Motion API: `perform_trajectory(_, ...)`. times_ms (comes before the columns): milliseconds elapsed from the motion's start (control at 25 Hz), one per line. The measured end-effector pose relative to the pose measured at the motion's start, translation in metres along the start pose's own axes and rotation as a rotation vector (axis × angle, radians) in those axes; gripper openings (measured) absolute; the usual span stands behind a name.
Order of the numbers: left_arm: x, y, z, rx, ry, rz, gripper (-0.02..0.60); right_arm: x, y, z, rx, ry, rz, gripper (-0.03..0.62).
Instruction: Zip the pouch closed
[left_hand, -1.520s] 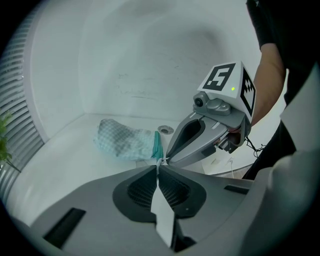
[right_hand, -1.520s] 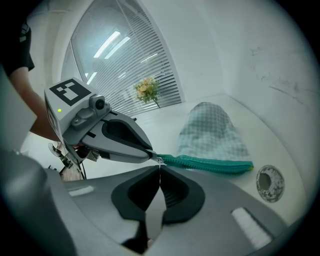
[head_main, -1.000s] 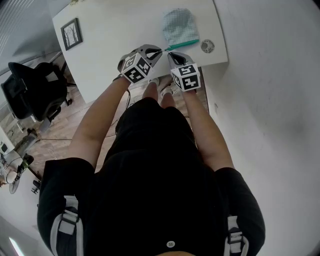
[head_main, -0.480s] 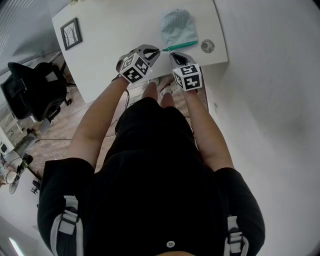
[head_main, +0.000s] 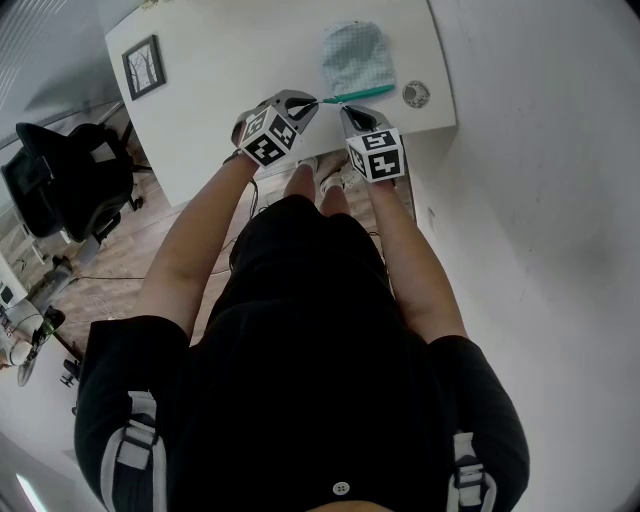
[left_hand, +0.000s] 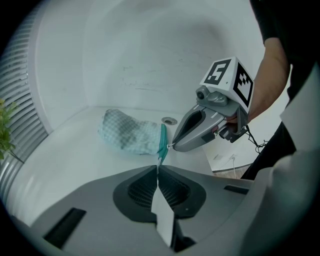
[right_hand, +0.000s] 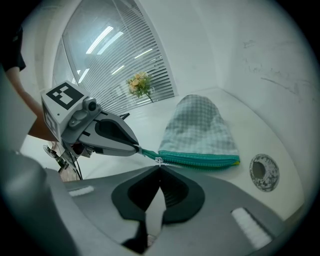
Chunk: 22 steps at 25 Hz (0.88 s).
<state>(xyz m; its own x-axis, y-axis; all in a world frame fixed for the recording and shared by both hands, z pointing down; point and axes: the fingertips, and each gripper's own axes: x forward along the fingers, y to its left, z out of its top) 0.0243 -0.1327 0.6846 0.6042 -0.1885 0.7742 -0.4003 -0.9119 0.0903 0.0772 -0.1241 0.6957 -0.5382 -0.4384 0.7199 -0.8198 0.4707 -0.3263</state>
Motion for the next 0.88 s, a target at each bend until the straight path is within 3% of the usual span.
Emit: perform_trajectory(880,-0.004,0.009,-0.009,-0.025,0.015,0.024,0.014,-0.004,-0.025,0.001,0.041,-0.009,-0.060,0.011)
